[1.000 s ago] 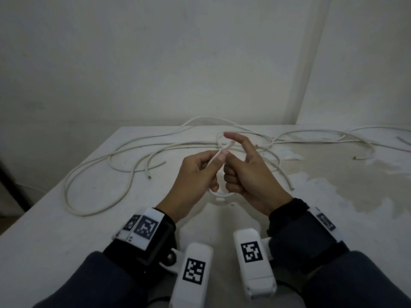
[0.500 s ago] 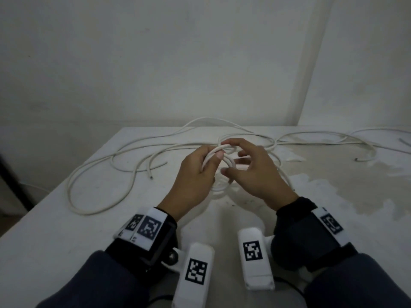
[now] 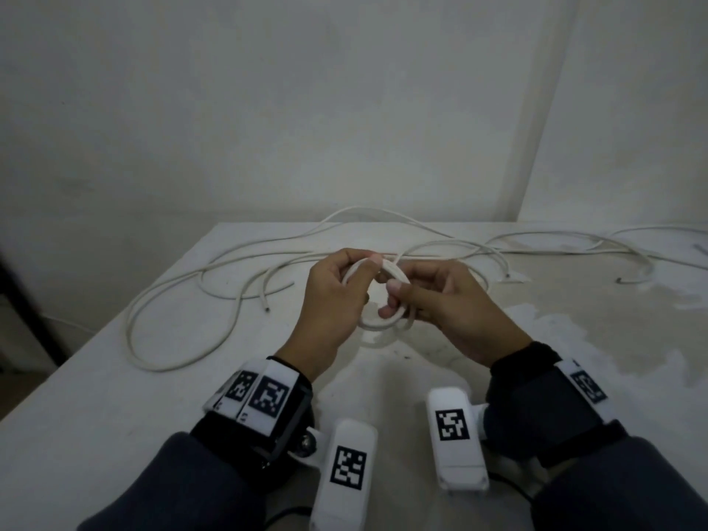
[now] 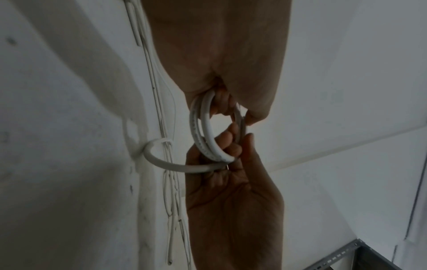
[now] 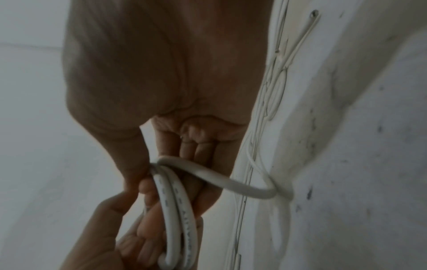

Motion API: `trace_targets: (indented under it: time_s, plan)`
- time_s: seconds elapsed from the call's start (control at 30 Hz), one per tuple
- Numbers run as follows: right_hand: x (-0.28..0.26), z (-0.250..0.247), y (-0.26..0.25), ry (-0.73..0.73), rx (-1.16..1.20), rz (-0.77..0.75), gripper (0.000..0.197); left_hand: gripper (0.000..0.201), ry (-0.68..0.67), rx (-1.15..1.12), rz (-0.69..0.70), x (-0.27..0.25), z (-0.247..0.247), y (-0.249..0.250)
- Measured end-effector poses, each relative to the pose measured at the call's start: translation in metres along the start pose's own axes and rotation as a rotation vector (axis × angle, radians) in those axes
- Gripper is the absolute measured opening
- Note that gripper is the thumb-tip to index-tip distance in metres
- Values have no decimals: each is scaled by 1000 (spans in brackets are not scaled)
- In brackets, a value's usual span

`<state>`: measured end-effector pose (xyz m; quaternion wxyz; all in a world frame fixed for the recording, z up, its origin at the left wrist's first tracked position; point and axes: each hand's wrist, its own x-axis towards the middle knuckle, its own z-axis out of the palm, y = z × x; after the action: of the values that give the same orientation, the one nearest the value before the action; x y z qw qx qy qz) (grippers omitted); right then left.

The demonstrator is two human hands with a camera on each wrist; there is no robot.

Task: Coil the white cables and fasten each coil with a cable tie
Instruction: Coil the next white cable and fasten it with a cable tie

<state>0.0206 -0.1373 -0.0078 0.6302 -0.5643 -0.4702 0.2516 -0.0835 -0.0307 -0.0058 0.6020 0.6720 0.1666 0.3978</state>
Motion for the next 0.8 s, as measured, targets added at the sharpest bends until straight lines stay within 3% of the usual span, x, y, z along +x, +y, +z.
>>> trace_targets:
  time_s: [0.27,0.4,0.57,0.63,0.7,0.8]
  plan:
    - [1,12,2,-93,398,183,20,18,-7,-81,-88,0,3,2]
    - [4,19,-2,-58,476,201,31,21,-22,-151,-122,1,1,0]
    - [8,17,1,43,485,212,23,18,-142,-303,-180,3,3,-6]
    - [8,14,-2,89,569,206,25,27,-191,-390,-292,3,2,-6]
    - [7,9,-6,115,683,171,24,44,-155,-406,-468,3,2,-6]
    - [6,5,-13,108,810,129,22,39,-140,-197,-627,2,1,-10]
